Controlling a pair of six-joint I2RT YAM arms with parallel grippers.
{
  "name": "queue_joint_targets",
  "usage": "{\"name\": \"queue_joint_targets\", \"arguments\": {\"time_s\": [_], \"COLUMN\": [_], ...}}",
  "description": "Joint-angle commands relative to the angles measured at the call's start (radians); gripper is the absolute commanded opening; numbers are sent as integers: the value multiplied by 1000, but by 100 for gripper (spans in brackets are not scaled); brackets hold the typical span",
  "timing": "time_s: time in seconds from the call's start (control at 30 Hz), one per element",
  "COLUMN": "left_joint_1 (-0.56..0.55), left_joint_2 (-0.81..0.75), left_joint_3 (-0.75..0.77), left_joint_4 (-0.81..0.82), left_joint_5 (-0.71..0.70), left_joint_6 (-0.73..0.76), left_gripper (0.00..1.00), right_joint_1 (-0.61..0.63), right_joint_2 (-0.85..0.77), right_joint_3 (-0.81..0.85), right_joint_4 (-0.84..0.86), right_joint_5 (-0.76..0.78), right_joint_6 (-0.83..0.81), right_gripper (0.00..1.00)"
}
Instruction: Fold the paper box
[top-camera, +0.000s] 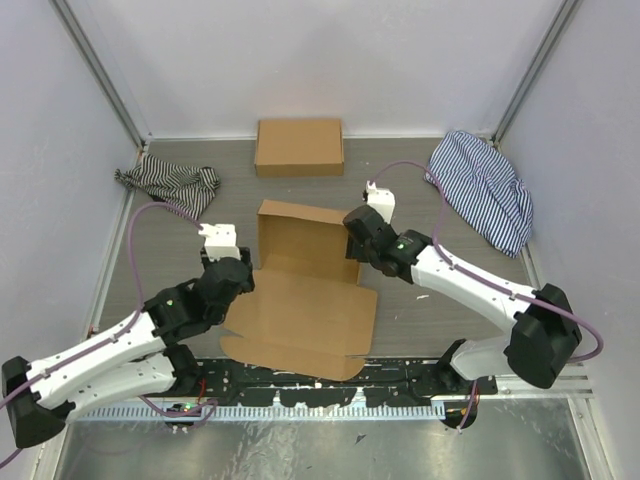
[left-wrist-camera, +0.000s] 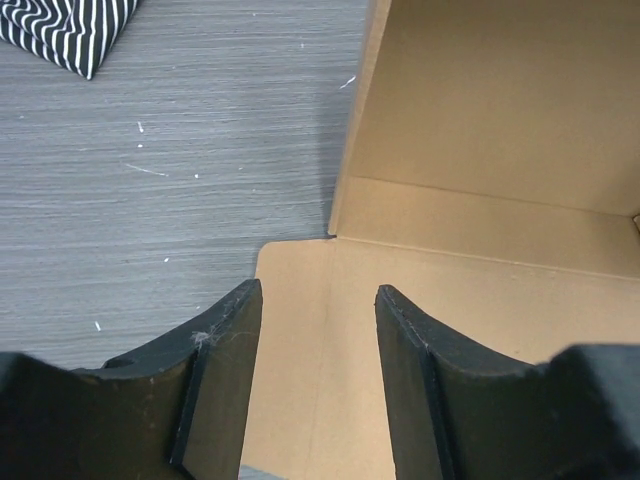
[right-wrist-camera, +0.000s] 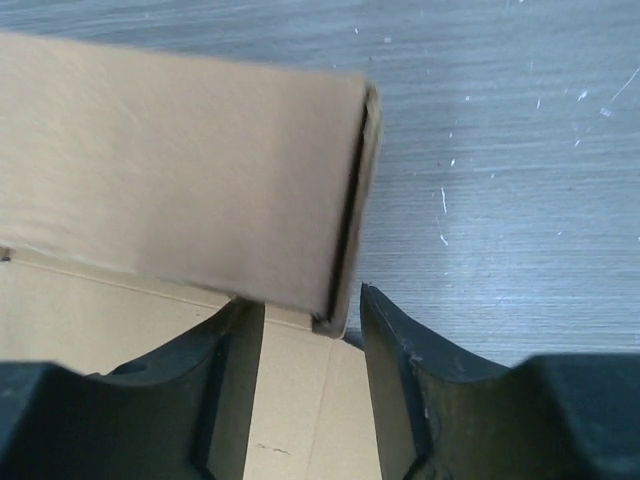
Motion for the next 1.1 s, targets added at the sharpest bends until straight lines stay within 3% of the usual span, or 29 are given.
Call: {"name": "queue_joint_targets", "arguments": {"time_s": [0.0, 0.2, 0.3, 0.37, 0.43, 0.57, 0.7, 1.07], "left_joint_1": [0, -1, -1, -1, 0, -1, -1, 0], "left_joint_2": [-85, -182, -218, -238, -251, -254, -249, -418], "left_joint_3": [86, 120, 112, 106, 97, 98, 116, 89], "left_joint_4": [-162, -290, -312, -319, -318, -319, -358, -407], "left_joint_5": [12, 41, 51, 54, 51, 59, 66, 28], "left_joint_6": [-23, -65, -87, -93, -95, -86, -75, -91], "left_gripper": [56, 59, 59, 58, 58, 58, 58, 58], "right_joint_1": [-2, -1, 18, 56, 100, 184, 214, 292], "right_joint_2": [-20, -8, -6, -23, -21, 42, 153, 296], "right_joint_3": [133, 312, 369, 369, 367, 346, 397, 471], "right_joint_4": [-92, -124, -93, -57, -43, 7, 36, 81], "right_joint_5": [15, 4, -120, -183, -173, 14, 102, 154], "right_joint_6": [-212, -485, -566, -623, -672, -803, -902, -1001], "right_gripper": [50, 56, 72, 78, 78, 76, 74, 73]}}
